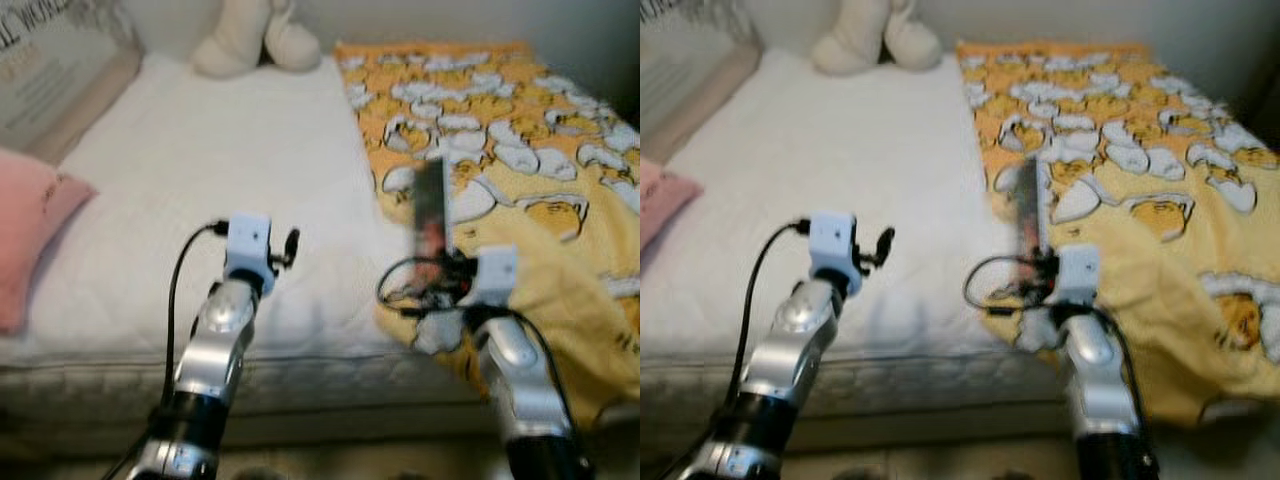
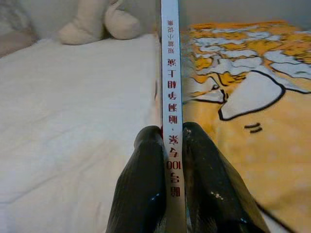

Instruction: Clean up the room

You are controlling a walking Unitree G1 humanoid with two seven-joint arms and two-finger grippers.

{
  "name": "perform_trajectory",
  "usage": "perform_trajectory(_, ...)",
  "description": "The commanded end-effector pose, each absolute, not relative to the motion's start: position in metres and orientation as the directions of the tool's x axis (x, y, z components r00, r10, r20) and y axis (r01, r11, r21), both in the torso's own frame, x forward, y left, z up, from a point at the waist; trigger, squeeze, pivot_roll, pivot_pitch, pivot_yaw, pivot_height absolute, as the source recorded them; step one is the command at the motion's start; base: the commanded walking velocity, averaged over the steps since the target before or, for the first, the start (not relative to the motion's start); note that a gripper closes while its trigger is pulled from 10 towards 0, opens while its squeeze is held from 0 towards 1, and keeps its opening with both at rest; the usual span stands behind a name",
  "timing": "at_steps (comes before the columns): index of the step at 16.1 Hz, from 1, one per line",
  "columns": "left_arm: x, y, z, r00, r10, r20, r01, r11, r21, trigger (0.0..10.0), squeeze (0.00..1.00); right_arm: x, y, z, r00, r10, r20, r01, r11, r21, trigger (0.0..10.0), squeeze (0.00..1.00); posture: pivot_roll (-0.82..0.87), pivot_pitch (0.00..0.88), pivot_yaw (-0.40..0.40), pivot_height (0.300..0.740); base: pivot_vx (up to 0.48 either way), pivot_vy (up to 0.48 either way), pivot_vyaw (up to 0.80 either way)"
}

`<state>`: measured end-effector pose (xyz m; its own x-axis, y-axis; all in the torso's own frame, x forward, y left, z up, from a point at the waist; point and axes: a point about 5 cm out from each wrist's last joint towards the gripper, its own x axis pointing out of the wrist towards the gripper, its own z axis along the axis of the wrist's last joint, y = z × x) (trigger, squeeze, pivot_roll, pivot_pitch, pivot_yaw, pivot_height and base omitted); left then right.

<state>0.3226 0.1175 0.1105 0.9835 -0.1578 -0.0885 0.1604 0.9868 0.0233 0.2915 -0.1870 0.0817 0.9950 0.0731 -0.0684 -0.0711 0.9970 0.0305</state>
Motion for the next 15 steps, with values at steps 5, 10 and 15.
perform_trajectory(5, 0.324, 0.144, 0.098, 0.987, -0.036, -0.155, 0.034, 0.999, -0.015, 10.0, 0.00, 0.294, -0.179, 0.093, 0.995, 0.100, 0.001, -0.100, 0.994, 0.041, 0.0, 0.00, -0.06, 0.000, 0.022, 0.740, 0.000, 0.478, 0.00)
perform_trajectory(10, 0.324, 0.150, 0.091, 0.983, 0.014, -0.184, -0.027, 0.997, -0.069, 10.0, 0.00, 0.297, -0.181, 0.096, 0.997, 0.078, 0.012, -0.079, 0.993, 0.087, 0.0, 0.00, -0.06, 0.000, 0.015, 0.740, 0.000, 0.378, 0.00)
perform_trajectory(15, 0.325, 0.147, 0.104, 0.995, -0.003, -0.105, 0.000, 1.000, -0.030, 10.0, 0.00, 0.303, -0.176, 0.096, 0.994, 0.112, 0.003, -0.112, 0.992, 0.049, 0.0, 0.00, -0.05, 0.000, 0.011, 0.740, 0.192, 0.000, 0.00)
